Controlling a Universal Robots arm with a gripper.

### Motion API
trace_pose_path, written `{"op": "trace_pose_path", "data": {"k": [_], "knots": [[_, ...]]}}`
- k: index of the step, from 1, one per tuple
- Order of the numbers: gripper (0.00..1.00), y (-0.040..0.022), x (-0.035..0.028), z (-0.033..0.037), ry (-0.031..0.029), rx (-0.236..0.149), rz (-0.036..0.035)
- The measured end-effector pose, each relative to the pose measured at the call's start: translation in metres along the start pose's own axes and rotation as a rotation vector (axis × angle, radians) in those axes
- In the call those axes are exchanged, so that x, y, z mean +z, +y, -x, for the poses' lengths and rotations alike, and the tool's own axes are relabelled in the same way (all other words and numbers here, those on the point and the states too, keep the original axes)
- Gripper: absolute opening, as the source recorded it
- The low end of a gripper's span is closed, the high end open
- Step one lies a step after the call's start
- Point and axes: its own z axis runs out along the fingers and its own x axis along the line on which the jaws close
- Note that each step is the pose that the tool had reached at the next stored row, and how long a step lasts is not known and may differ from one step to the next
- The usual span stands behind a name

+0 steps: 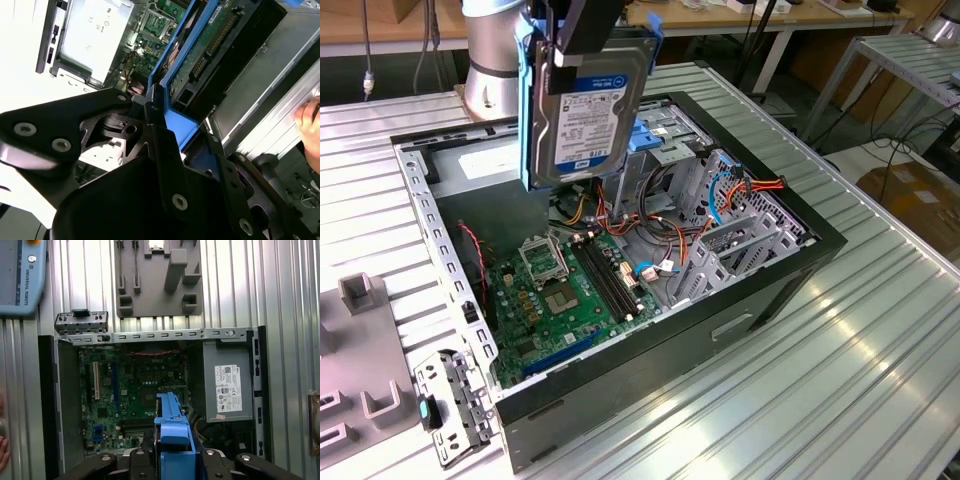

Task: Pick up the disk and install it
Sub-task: 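Insert the disk into the insertion slot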

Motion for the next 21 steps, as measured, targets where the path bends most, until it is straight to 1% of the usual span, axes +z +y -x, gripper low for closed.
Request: {"op": "trace_pose_path", "data": {"k": [3, 10, 14, 16, 18, 19, 21], "knots": [[0.37, -0.0002, 0.0000, -0.0032, 0.0000, 0.000, 0.0000], [0.37, -0.0004, 0.0000, -0.0045, -0.0001, 0.000, 0.0000], [0.37, -0.0009, 0.0000, -0.0142, -0.0001, 0.000, 0.0000], [0.37, -0.0015, -0.0002, -0.0229, 0.0001, 0.000, 0.0000], [0.37, -0.0027, -0.0001, -0.0357, 0.0000, 0.000, 0.0000], [0.37, -0.0056, 0.0002, -0.0396, 0.0001, 0.000, 0.0000], [0.37, -0.0114, 0.0004, -0.0410, 0.0003, 0.000, 0.0000]]}}
